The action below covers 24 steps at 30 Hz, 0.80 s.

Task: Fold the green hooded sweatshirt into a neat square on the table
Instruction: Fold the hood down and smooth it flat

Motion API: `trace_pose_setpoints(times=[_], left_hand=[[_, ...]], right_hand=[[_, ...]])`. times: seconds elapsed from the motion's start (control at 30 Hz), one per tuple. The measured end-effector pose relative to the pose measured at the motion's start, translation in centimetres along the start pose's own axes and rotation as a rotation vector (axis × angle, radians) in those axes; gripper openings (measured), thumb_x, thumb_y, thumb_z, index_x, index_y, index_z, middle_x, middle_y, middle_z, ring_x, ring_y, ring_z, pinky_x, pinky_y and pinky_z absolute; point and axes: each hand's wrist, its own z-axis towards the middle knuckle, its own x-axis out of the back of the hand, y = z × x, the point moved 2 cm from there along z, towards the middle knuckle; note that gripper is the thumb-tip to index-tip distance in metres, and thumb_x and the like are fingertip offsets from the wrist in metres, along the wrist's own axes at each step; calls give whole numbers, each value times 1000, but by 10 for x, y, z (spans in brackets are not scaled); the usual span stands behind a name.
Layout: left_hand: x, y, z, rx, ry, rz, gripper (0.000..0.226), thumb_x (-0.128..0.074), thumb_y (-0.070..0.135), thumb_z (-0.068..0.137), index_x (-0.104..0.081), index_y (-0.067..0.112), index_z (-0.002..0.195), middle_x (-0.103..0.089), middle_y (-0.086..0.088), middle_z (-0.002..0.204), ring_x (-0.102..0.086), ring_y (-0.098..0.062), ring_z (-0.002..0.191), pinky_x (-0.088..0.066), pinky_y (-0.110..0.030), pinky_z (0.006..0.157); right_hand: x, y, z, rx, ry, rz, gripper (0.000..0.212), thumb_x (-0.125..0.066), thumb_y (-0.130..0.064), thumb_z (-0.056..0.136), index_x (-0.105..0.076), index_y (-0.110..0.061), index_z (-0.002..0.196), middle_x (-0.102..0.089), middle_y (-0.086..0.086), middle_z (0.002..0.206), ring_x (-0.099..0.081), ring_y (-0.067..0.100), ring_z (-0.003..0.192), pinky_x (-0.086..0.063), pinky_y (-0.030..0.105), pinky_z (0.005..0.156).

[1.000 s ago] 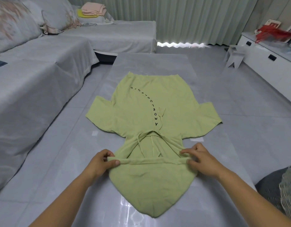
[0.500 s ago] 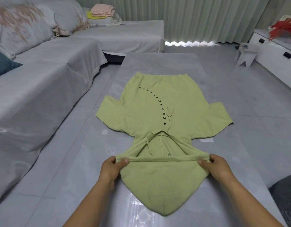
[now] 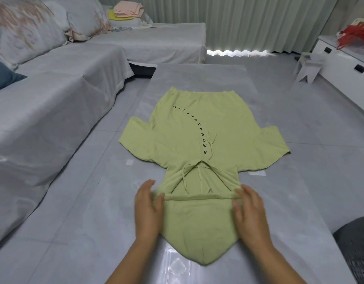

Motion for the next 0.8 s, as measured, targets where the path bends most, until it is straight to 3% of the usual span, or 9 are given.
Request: trace_pose_setpoints(times=[0.1, 0.2, 0.3, 0.4, 0.43, 0.53, 0.7, 0.8], left_hand=[[-36, 20, -40, -279, -273, 111, 44, -38, 34, 91, -45, 19, 131, -51, -5, 136, -40, -10, 125, -16, -13, 106], [-55, -8, -59, -301, -501, 512, 59, -18, 56, 94, -50, 19, 128, -49, 0, 138, -41, -18, 128, -6, -35, 110], [-55, -33, -57, -332, -467, 718, 72, -15, 66, 90, -51, 18, 130, -45, -3, 143, -29, -21, 133, -9, -46, 110], [-55, -25, -60, -394, -380, 727, 66, -15, 64, 91, -36, 24, 138, -18, 3, 155, -7, -20, 144, -7, -48, 111], [-55, -23, -63, -425, -384, 720, 64, -16, 62, 91, -33, 25, 139, -19, 2, 155, -2, -19, 145, -7, -49, 111], [-55, -26, -76, -562, -400, 730, 59, -21, 61, 91, -39, 28, 136, -26, 3, 152, 1, -20, 145, -14, -54, 106], [-49, -38, -80, -595, -390, 750, 62, -26, 67, 87, -40, 31, 135, -44, -2, 143, -4, -24, 144, -13, -55, 106], [-47, -33, -80, -589, -376, 727, 68, -25, 70, 84, -38, 29, 137, -43, -6, 143, -17, -23, 139, -10, -52, 107]], right_hand=[[-26, -29, -18, 122, -145, -3, 51, -27, -37, 94, -62, -6, 114, -59, 14, 126, -50, 25, 118, -25, 25, 100], [-38, -13, -33, 98, -296, -234, 68, -10, -53, 95, -53, -11, 127, -52, 9, 136, -32, 16, 127, -11, 28, 109], [-35, 15, -42, 42, -331, -364, 70, -11, -60, 92, -47, -15, 133, -44, 11, 142, -26, 22, 132, -1, 33, 111], [-33, 10, -41, 24, -309, -379, 69, -10, -58, 93, -48, -15, 132, -45, 13, 141, -26, 24, 131, -1, 33, 111], [-34, 7, -42, 40, -283, -374, 67, -10, -56, 94, -48, -14, 132, -44, 14, 141, -26, 25, 132, -1, 33, 112], [-39, 1, -47, 123, -234, -374, 61, -10, -52, 95, -39, -18, 136, -38, 12, 145, -17, 25, 138, -4, 37, 112], [-42, 9, -55, 90, -224, -372, 60, -10, -55, 94, -37, -22, 135, -40, 10, 143, 8, 15, 144, -4, 37, 111], [-42, 3, -50, 88, -189, -361, 58, -10, -54, 95, -40, -21, 132, -46, 14, 139, 2, 17, 143, -2, 35, 111]])
